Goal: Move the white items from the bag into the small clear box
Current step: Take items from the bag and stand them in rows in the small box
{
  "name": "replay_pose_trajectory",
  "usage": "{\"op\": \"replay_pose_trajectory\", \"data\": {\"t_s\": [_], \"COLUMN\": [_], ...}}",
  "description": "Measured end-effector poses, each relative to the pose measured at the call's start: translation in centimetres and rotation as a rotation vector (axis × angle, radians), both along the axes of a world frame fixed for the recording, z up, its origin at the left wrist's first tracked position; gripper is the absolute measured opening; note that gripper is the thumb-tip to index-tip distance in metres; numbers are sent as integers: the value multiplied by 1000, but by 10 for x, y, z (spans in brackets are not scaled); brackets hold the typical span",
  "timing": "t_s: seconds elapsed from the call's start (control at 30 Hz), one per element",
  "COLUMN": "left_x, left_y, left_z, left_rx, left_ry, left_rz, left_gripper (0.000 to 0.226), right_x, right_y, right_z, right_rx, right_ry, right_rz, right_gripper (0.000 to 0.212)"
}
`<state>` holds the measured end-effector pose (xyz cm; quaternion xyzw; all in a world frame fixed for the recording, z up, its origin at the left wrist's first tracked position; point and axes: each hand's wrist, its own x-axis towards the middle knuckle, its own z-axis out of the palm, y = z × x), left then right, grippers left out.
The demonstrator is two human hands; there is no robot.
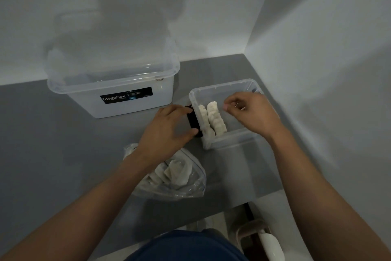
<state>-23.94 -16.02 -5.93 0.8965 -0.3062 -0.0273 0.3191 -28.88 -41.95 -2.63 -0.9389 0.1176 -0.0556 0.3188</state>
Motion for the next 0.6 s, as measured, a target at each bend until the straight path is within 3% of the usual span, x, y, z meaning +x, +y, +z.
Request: {"op": "replay_pose_trajectory", "data": {"t_s": [0.1,0.2,0.3,0.4,0.47,0.53,0.6], "left_x": [-6,-11,-15,-14,-13,-12,-10], "left_y": [38,75,104,117,118,115,111], "left_z": [-6,-18,-32,-39,-43,-47,-47], "left_rx": [-86,-116,-31,242,479,653,713], "left_ry": [-116,-160,-132,-104,-172,-289,-340], "left_rz": [15,-7,-72,-235,-331,-348,-303], "left_gripper": [36,22,17,37,31,29,30], "right_x": [-31,-58,-70,-69,-69,-70,-69], "right_y": [52,116,166,190,193,192,192], "right_z": [6,-3,-31,-69,-80,-84,-83], "right_rx": [160,241,107,-191,-383,-438,-476], "right_ry": [-291,-371,-166,165,312,339,360], "right_rz": [-133,-90,141,299,213,66,-38], "right_gripper": [15,18,16,24,27,27,25]}}
